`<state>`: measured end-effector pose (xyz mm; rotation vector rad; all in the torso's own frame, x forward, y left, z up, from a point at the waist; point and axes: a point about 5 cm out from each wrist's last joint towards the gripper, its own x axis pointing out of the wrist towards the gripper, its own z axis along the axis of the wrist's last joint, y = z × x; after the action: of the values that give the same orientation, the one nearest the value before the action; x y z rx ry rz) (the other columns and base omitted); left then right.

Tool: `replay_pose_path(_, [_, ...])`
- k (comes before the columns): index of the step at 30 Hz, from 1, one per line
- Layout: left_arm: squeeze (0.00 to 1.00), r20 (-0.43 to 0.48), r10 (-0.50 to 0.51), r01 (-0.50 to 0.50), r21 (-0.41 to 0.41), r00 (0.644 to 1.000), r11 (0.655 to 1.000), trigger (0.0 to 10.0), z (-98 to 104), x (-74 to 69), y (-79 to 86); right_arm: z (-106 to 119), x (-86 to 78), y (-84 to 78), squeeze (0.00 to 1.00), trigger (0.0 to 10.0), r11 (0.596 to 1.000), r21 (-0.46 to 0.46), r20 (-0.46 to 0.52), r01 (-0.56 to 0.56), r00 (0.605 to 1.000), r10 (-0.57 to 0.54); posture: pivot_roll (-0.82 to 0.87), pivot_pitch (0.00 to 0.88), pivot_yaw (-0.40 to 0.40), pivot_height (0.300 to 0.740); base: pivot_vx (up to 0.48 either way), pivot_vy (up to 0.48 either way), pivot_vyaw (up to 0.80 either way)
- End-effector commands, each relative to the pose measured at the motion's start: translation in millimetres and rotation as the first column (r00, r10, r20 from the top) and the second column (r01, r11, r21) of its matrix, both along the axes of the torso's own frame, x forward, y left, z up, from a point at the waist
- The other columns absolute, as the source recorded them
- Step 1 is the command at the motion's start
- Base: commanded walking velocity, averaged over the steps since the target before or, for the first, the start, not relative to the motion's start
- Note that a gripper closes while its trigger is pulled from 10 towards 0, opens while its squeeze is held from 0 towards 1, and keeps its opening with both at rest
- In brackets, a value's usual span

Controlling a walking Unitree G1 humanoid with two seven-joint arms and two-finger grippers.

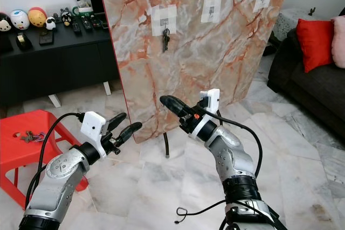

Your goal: Hang keys on a hook

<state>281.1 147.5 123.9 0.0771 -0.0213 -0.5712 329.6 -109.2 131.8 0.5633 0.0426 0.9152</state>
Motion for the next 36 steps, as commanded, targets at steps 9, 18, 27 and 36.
replay_pose_path(9, [0.0,-0.066,0.239,-0.234,0.075,0.969,0.969,10.0,-24.0,1.4,28.7,-32.3,11.2,-36.1,0.0,10.0,0.902,-0.234,-0.115,0.363,0.911,-0.396,0.01,0.0,-0.105,0.74,0.0,0.0,0.0])
replay_pose_path(18, [0.0,-0.17,0.46,-0.444,0.125,0.872,0.887,10.0,-56.4,1.0,56.6,-84.1,-1.0,-70.3,0.0,10.0,0.681,-0.536,-0.194,0.498,0.713,-0.674,0.01,0.0,-0.096,0.74,0.0,0.0,0.0])
replay_pose_path(27, [0.0,-0.175,0.521,-0.505,0.128,0.836,0.854,10.0,-62.2,-2.5,65.0,-103.2,-13.6,-69.3,0.0,10.0,0.64,-0.582,-0.212,0.502,0.666,-0.715,0.01,0.0,-0.074,0.74,0.0,0.0,0.0])
replay_pose_path(36, [0.0,-0.136,0.44,-0.435,0.068,0.887,0.898,10.0,-53.1,2.4,48.2,-79.1,5.4,-58.6,0.0,10.0,0.636,-0.501,-0.15,0.586,0.665,-0.731,0.0,0.0,-0.062,0.74,0.0,0.0,0.0])
